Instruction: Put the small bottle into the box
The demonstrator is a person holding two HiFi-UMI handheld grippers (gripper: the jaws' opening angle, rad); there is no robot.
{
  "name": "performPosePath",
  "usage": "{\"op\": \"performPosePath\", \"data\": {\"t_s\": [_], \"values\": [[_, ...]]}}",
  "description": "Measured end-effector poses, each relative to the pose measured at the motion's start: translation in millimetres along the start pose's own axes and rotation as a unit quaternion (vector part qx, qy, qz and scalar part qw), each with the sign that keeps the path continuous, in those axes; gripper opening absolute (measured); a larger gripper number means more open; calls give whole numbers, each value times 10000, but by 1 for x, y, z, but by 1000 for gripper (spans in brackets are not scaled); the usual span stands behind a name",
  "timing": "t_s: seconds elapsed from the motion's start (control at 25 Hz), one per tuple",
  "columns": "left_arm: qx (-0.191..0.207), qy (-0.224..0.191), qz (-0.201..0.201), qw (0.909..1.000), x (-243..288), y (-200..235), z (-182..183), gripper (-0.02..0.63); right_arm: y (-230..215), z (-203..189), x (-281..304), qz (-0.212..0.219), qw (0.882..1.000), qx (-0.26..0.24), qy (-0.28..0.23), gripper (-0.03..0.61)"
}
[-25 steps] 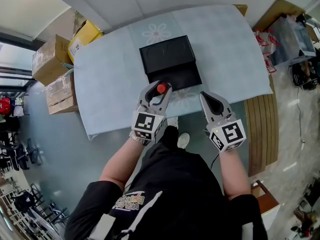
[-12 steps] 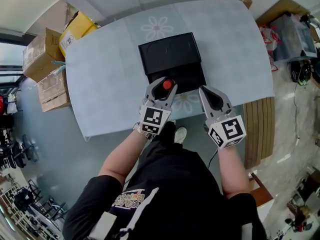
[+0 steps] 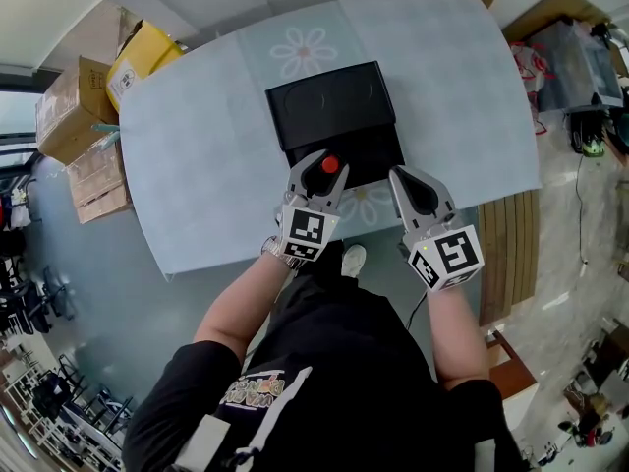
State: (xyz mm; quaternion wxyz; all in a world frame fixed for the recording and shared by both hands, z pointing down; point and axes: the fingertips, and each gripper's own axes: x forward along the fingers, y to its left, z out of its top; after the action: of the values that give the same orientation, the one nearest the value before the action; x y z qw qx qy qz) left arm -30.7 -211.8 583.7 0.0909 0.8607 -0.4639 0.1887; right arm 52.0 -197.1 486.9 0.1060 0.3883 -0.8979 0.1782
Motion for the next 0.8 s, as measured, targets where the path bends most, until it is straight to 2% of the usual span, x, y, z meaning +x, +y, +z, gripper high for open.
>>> {"op": "performPosePath", "data": {"t_s": [0.8], "values": [[375, 383, -143, 9985, 15, -6, -9, 160, -8, 7, 17, -85, 10000, 37, 13, 8]]}}
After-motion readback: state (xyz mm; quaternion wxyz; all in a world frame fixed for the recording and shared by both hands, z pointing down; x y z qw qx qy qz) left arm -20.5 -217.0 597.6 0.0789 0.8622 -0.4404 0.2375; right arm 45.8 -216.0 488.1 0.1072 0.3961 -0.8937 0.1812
